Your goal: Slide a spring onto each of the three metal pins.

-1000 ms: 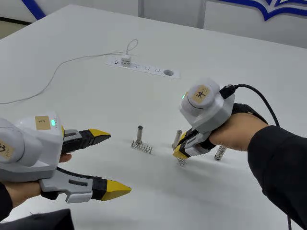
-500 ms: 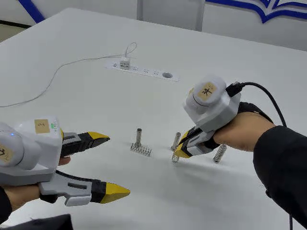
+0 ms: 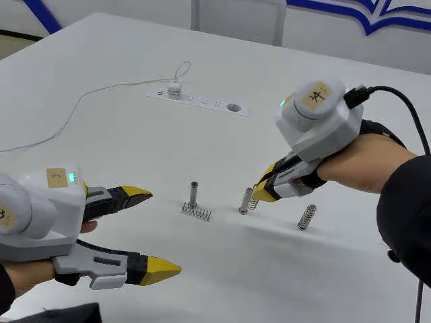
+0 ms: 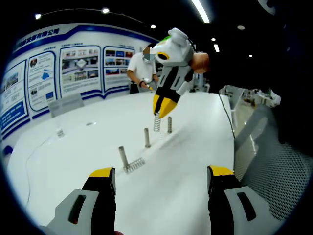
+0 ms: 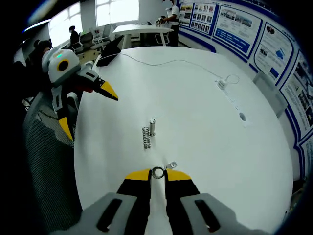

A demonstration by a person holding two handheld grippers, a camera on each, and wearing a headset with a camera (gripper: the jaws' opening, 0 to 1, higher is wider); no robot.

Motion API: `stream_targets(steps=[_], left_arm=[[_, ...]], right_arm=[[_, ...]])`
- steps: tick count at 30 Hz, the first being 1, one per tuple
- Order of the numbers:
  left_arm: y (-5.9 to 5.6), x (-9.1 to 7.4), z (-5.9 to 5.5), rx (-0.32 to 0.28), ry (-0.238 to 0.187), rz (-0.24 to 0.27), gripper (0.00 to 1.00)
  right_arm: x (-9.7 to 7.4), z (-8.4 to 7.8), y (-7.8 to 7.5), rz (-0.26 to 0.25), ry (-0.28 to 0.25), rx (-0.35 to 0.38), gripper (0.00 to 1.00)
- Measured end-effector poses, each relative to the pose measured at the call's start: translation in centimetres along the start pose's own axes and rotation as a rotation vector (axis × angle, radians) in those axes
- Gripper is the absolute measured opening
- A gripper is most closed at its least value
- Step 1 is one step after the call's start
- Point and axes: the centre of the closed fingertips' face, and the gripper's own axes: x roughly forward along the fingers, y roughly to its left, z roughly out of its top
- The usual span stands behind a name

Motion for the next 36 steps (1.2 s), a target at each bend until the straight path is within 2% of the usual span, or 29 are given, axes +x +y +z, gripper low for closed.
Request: stream_targets(steps=[12, 27, 36], left_arm=[[0.1, -0.1, 0.1, 0.000, 0.000, 0.007, 0.78], [0.3, -0.1, -0.1, -0.005, 0.000, 0.014, 0.78], [0.3, -0.1, -0.1, -0.007, 0.001, 0.014, 0.78]], right_arm=[[-0.3, 1.0, -1.3, -0.033, -0.019, 0.007, 0.12], [1.2, 1.1, -2.0, -0.027, -0.005, 0.022, 0.12], [2.0, 0.5, -2.3, -0.017, 0.015, 0.034, 0.12]])
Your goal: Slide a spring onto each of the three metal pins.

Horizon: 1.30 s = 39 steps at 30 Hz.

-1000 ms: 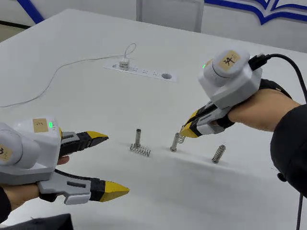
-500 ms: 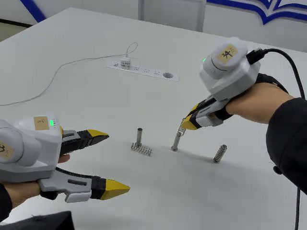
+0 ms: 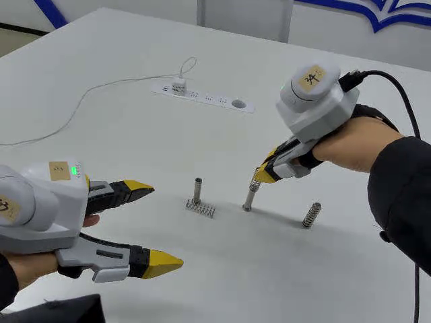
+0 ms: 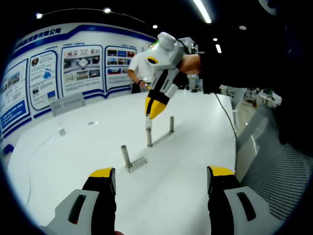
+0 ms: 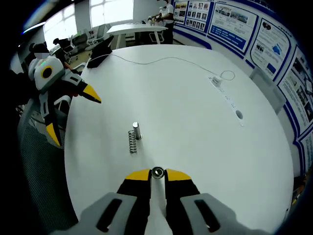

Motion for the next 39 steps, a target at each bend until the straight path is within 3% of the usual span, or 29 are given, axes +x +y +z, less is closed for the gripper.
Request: stream_targets(steps=[22, 39], left_arm=[[0.1, -0.1, -0.1, -0.003, 0.003, 0.005, 0.78], [0.2, -0.1, 0.0, -0.004, 0.001, 0.010, 0.78]], right_arm=[[3.1, -1.7, 0.1, 0.038, 0.055, 0.045, 0.12], [3.9, -2.4, 0.3, 0.041, 0.072, 0.052, 0.12]])
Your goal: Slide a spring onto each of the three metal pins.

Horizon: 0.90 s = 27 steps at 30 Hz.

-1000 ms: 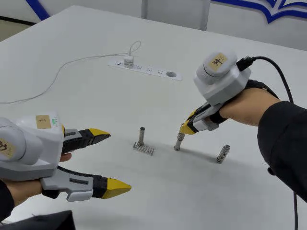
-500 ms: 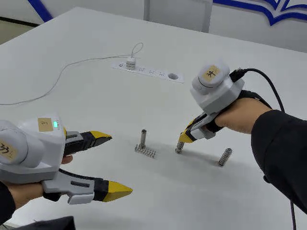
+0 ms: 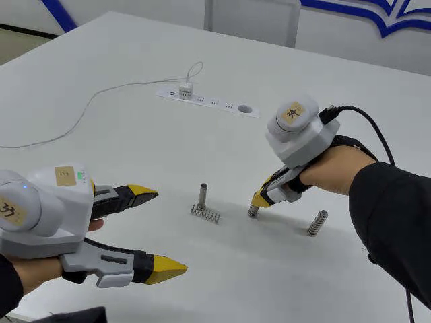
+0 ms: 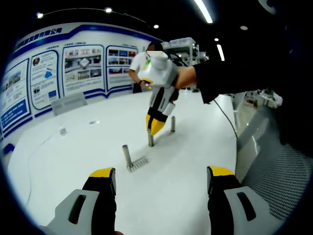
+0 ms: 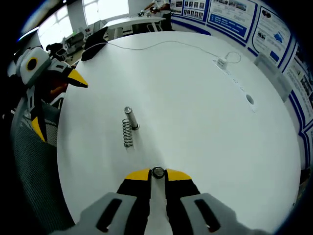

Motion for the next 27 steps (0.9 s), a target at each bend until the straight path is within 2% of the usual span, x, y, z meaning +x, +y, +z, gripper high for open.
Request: stream_targets(steps=[5, 10, 17, 22, 27], left_arm=[[0.0, 0.0, 0.0, 0.000, -0.001, 0.001, 0.78], [0.0, 0.0, 0.0, 0.000, -0.002, 0.001, 0.78], [0.0, 0.0, 0.1, 0.002, -0.003, 0.000, 0.78], [-0.1, 0.0, 0.1, 0.002, -0.002, -0.001, 0.77], [0.0, 0.0, 0.0, 0.004, 0.000, 0.001, 0.77]], right_arm=[[-0.4, -0.3, 0.1, -0.010, -0.007, -0.003, 0.13], [-0.8, -1.4, 0.2, -0.023, -0.001, -0.004, 0.14], [-0.7, -3.0, 1.6, -0.004, 0.007, 0.009, 0.14], [-0.4, -2.7, 2.9, 0.015, -0.001, -0.008, 0.14], [0.1, -1.7, 3.9, 0.031, -0.011, -0.036, 0.14]])
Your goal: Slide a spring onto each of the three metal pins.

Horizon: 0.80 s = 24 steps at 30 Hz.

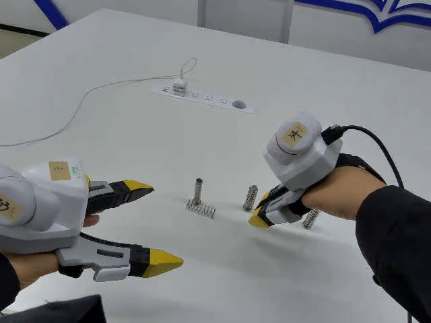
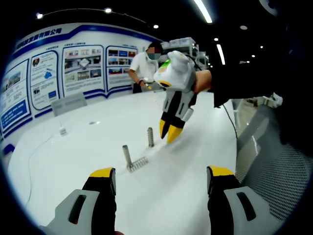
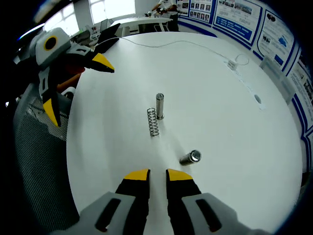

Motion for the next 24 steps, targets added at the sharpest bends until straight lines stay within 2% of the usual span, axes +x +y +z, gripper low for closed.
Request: stream_targets(steps=[12, 24], left_arm=[[0.1, 0.0, -0.1, -0.001, 0.001, 0.002, 0.77], [0.2, 0.0, -0.2, -0.004, 0.004, 0.006, 0.77]], right_arm=[[1.4, 2.7, 1.0, 0.022, -0.029, -0.046, 0.14], [3.1, 4.3, 0.7, 0.028, -0.046, -0.067, 0.14]])
